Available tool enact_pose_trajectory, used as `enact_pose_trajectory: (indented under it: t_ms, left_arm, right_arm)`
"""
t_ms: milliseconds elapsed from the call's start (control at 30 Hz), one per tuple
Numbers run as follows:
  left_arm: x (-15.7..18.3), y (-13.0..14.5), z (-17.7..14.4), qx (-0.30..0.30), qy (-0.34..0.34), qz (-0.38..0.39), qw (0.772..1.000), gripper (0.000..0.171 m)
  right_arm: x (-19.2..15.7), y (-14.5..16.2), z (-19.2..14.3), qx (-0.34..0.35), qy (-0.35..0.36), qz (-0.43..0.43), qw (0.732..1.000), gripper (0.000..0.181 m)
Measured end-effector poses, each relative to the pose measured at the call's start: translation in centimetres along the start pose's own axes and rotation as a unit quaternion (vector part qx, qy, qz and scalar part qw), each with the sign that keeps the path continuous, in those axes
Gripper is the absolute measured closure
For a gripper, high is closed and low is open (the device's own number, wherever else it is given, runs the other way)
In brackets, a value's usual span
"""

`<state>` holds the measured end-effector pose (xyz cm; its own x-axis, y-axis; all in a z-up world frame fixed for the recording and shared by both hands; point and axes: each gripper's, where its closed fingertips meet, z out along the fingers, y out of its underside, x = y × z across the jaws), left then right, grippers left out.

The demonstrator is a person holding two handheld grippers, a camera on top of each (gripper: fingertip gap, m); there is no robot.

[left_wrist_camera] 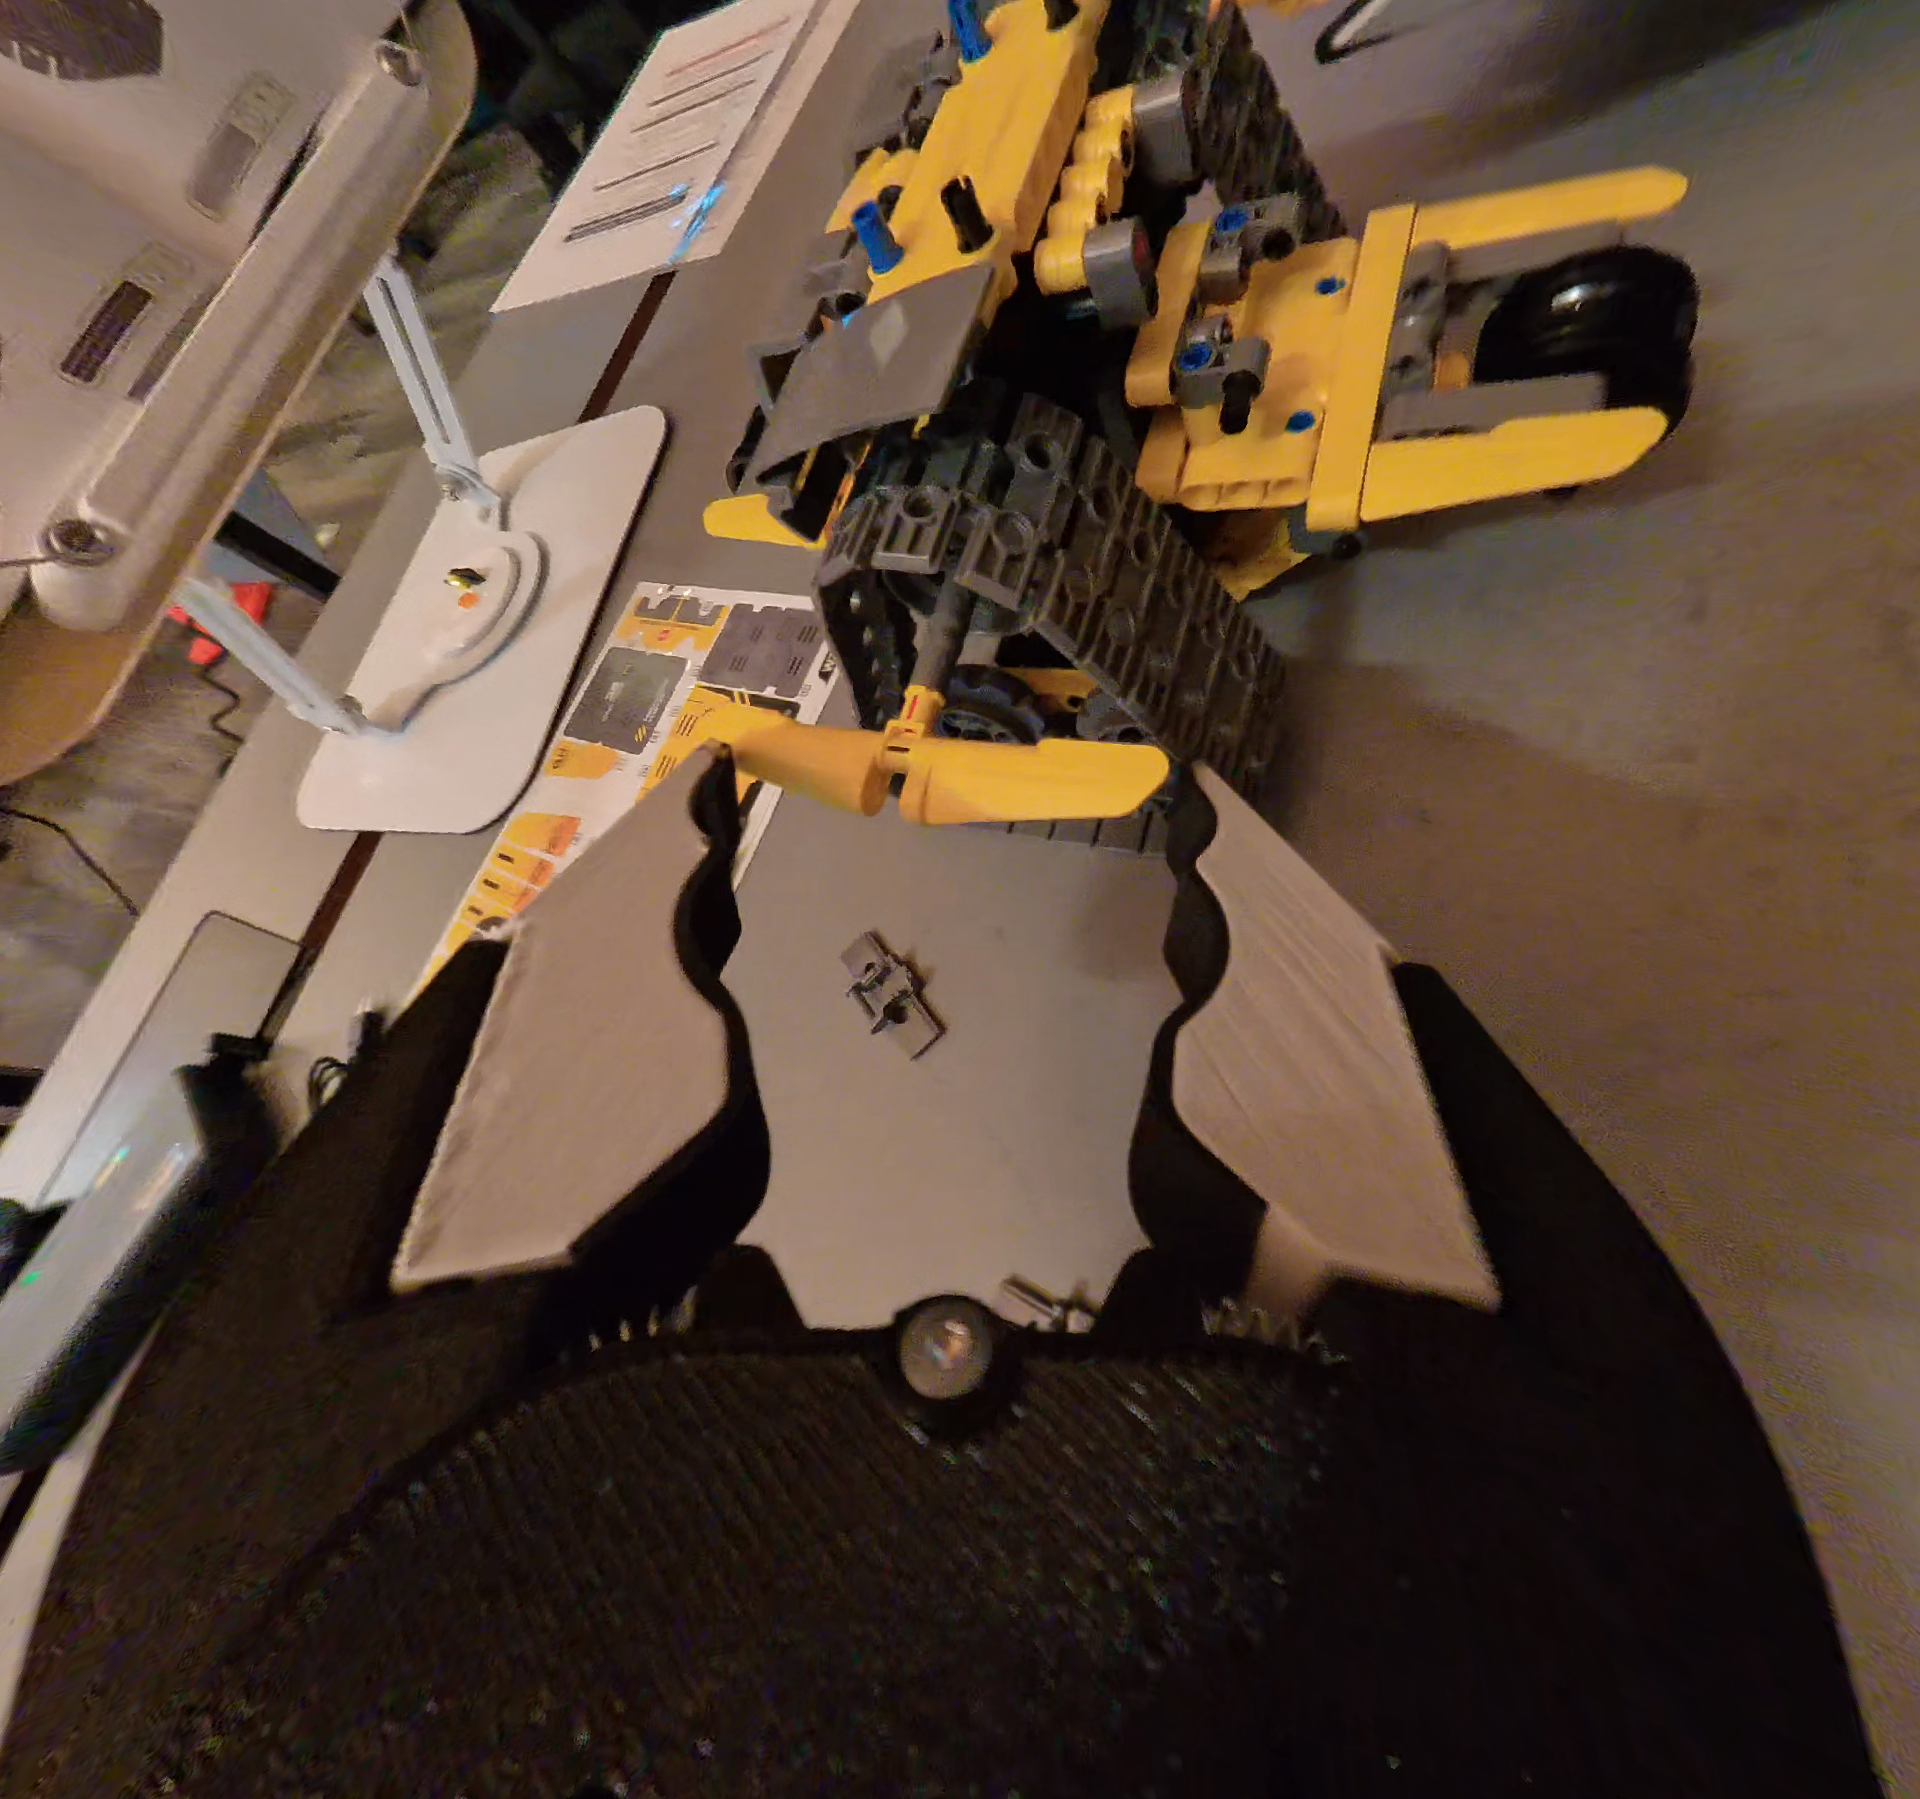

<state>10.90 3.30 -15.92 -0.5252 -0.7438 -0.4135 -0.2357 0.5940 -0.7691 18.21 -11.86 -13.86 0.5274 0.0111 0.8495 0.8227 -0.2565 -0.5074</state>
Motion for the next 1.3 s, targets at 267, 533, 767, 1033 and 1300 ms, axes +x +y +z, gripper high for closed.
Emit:
enact_pose_trajectory:
  t_ms: [267,533,767,1033,1300]
  left_arm:
    - [0.0,0.0,0.2,0.003,-0.003,-0.003,1.000,0.101]
    - [-0.2,0.0,0.1,0.000,-0.006,-0.013,1.000,0.093]
    - [0.1,0.2,0.1,-0.008,0.007,-0.013,1.000,0.085]
    - [-0.3,-0.6,-0.9,0.017,0.012,-0.029,0.999,0.084]
    - [0.7,-3.1,-2.6,0.096,0.076,-0.087,0.989,0.072]
  right_arm:
    - [0.0,0.0,0.0,-0.002,-0.002,0.002,1.000,0.165]
    - [0.0,0.1,0.0,-0.002,-0.002,0.007,1.000,0.164]
    - [0.2,0.3,-0.1,-0.005,-0.005,0.018,1.000,0.162]
    - [1.7,0.1,-1.0,0.030,-0.016,0.122,0.992,0.147]
    - [0.9,-0.8,-1.5,0.082,-0.101,0.260,0.957,0.142]
